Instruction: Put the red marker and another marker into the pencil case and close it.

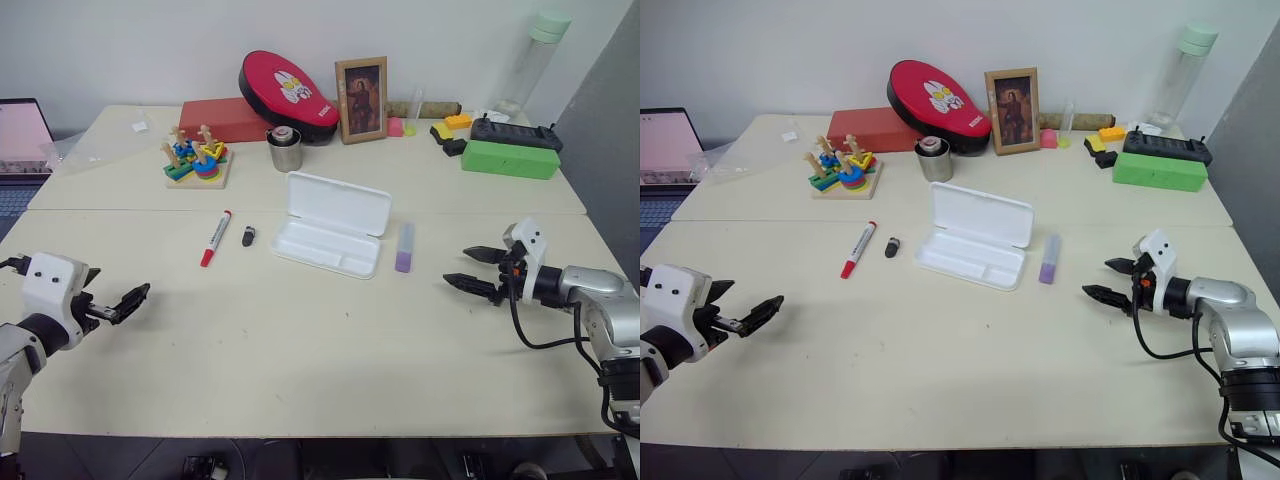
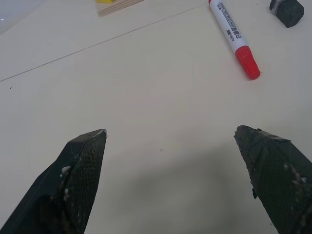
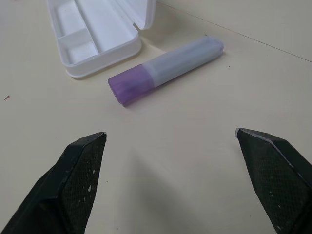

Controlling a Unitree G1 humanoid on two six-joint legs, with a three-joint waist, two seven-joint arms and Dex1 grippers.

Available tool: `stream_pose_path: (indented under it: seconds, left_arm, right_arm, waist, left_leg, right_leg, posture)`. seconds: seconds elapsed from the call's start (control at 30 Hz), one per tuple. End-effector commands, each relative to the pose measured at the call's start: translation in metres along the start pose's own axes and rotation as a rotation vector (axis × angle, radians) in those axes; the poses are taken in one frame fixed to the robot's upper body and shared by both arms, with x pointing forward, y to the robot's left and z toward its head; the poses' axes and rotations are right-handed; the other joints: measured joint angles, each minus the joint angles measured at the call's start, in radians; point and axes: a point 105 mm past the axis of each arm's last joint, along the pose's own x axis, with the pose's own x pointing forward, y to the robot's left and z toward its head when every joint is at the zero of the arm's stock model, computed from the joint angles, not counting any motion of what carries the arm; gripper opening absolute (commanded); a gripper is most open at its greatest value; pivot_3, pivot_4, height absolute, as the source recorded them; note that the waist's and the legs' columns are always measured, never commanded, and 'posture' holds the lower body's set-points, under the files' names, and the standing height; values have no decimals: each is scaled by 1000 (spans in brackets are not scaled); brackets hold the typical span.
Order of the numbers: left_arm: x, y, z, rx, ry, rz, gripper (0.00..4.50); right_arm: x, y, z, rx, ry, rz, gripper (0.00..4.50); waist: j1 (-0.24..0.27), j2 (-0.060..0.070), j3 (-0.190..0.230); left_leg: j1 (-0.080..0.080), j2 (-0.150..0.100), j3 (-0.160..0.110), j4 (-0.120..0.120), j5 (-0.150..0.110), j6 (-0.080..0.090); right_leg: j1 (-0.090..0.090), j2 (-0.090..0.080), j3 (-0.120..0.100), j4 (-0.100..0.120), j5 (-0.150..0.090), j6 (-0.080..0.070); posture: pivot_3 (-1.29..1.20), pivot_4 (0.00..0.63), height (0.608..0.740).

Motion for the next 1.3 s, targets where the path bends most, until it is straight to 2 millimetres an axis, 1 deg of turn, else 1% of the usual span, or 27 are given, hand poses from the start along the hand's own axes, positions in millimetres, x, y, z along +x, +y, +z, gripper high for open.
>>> stream_pose_path:
  seconds: [0.03, 0.27, 0.97, 1.07, 1.17, 1.23, 1.3]
  left_arm:
    - [-6, 8, 10, 16, -31, 31, 4500]
    - [-7, 8, 6, 24, -15, 29, 4500]
    - [-1, 7, 8, 21, -24, 20, 4500]
    - [2, 4, 10, 20, -33, 3, 4500]
    - [8, -14, 19, 11, -76, -78, 4500]
    - [13, -31, 29, 15, -122, -155, 4500]
    - [16, -54, 38, 19, -154, -275, 4500]
  right_arm:
    - [-4, 0, 10, -32, -15, 6, 4457]
    - [-3, 1, 9, -28, -14, 14, 4457]
    - [-4, 4, 7, -21, -10, 14, 4457]
    - [-2, 9, 12, -22, -25, 31, 4457]
    - [11, 24, 27, -48, -43, 92, 4457]
    - [25, 42, 46, -64, -71, 160, 4457]
    - [40, 64, 57, -113, -66, 238, 4457]
  waist:
    - [0, 0, 0]
    - [0, 0, 0]
    - [0, 0, 0]
    - [0, 0, 0]
    - [-1, 0, 0]
    - [-3, 0, 0]
    - [-4, 0, 0]
  left_leg:
    - [0, 0, 0, 0, 0, 0]
    - [0, 0, 0, 0, 0, 0]
    - [0, 0, 0, 0, 0, 0]
    - [0, 0, 0, 0, 0, 0]
    - [0, 0, 0, 0, 0, 0]
    - [0, 0, 0, 0, 0, 0]
    - [0, 0, 0, 0, 0, 0]
  right_leg:
    - [0, 0, 0, 0, 0, 0]
    - [0, 0, 0, 0, 0, 0]
    - [0, 0, 0, 0, 0, 0]
    - [0, 0, 0, 0, 0, 0]
    - [0, 0, 0, 0, 0, 0]
    - [0, 0, 0, 1, 0, 0]
    - [0, 0, 0, 2, 0, 0]
  posture:
    - [0, 150, 740]
    - [0, 150, 740]
    - [0, 150, 740]
    - [0, 150, 740]
    - [0, 150, 740]
    - [0, 150, 740]
    - [0, 150, 740]
